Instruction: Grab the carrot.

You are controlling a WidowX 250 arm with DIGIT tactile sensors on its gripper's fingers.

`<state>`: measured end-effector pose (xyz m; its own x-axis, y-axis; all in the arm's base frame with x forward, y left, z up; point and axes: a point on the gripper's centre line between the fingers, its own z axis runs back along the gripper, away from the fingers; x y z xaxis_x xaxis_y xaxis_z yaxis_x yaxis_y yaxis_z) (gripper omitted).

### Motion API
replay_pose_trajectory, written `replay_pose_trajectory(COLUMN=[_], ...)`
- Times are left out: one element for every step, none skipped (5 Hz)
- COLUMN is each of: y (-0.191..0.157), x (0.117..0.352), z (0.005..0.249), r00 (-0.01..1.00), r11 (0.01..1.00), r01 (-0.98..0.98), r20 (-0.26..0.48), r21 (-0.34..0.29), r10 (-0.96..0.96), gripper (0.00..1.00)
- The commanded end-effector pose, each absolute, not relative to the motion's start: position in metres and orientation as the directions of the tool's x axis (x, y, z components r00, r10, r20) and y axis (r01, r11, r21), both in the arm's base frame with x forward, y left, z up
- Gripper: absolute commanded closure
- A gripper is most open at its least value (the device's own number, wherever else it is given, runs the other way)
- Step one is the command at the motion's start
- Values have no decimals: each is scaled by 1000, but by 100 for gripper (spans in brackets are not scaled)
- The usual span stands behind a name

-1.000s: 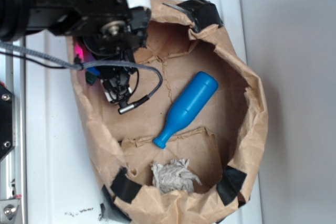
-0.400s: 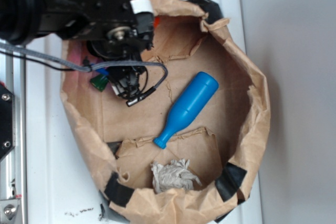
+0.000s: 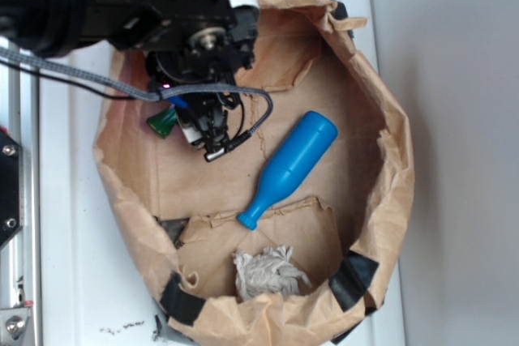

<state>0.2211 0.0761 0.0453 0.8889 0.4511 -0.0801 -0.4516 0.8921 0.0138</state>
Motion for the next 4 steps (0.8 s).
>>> replay_pose_trajectory(y=[89,86,77,65], x=[239,242,247,249], z=[102,124,139,148], r00=[918,947,973,984], r11=[915,942,971,988], r01=[-397,-321,-225,-141], r20=[-26,-12,25,101], r21=[-69,-94,-85,-61], r10=[396,321,228,147], gripper=[100,100,100,100])
